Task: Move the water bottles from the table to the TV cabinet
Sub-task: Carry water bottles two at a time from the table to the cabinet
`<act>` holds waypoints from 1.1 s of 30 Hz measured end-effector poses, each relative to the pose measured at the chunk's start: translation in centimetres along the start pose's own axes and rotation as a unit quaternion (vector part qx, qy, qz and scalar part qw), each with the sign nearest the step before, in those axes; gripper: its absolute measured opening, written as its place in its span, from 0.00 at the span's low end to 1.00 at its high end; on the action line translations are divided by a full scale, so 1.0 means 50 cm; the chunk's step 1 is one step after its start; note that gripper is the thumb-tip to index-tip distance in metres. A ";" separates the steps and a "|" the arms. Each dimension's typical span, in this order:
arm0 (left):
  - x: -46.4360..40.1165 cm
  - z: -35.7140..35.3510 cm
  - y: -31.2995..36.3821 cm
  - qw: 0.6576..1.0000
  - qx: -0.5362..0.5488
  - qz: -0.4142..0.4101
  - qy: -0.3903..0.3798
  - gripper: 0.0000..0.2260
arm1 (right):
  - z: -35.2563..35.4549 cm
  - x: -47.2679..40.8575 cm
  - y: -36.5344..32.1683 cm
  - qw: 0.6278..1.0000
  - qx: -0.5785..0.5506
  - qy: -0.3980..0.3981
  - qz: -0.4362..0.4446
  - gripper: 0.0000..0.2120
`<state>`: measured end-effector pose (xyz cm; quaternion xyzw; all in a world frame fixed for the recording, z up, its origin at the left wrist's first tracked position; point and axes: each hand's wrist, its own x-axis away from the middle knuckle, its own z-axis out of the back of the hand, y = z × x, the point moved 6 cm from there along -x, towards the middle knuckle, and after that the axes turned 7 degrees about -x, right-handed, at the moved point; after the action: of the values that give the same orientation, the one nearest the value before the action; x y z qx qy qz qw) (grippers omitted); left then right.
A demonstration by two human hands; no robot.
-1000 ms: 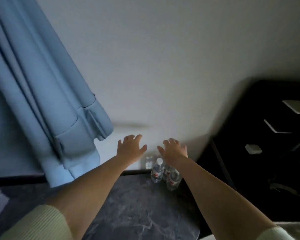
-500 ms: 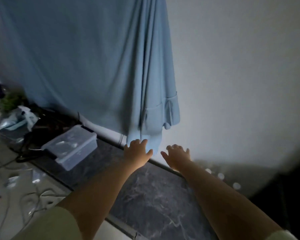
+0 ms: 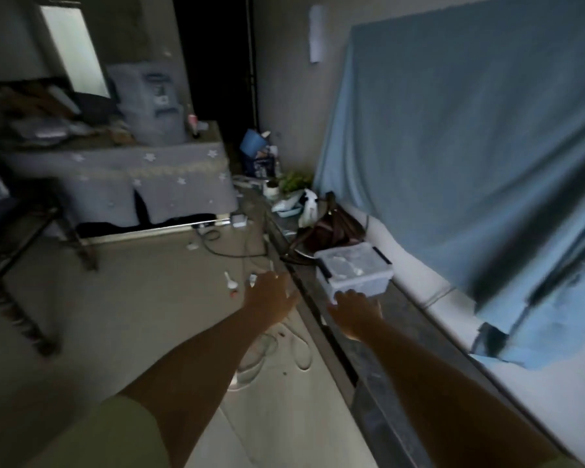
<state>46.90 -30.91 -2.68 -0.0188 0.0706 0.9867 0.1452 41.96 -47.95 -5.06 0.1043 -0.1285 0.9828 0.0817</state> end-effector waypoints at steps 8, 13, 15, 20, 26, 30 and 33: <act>0.150 0.080 -0.472 0.986 -0.027 0.164 -0.008 0.24 | -0.131 -0.021 -0.482 0.988 0.029 -0.038 0.147 0.25; 0.280 0.122 -0.695 0.964 -0.016 0.266 -0.009 0.24 | -0.193 -0.004 -0.750 0.966 0.081 -0.064 0.236 0.24; 0.327 0.147 -0.775 0.951 -0.009 0.309 0.006 0.23 | -0.208 0.012 -0.856 0.952 0.097 -0.064 0.285 0.25; 0.417 0.177 -0.934 0.919 0.001 0.394 0.025 0.21 | -0.252 0.045 -1.073 0.913 0.114 -0.068 0.385 0.26; 0.441 0.187 -1.102 0.886 0.006 0.463 0.026 0.23 | -0.297 0.009 -1.261 0.885 0.135 -0.080 0.439 0.26; 0.411 0.186 -1.196 0.874 0.001 0.486 0.022 0.24 | -0.300 -0.063 -1.355 0.877 0.150 -0.083 0.449 0.27; 0.378 0.190 -1.260 0.866 0.002 0.499 0.033 0.24 | -0.294 -0.125 -1.418 0.876 0.154 -0.083 0.450 0.26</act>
<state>46.84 35.54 -2.83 -0.0134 0.0777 0.9260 -0.3693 58.56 22.80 -3.64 0.1275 -0.0153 0.9086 -0.3975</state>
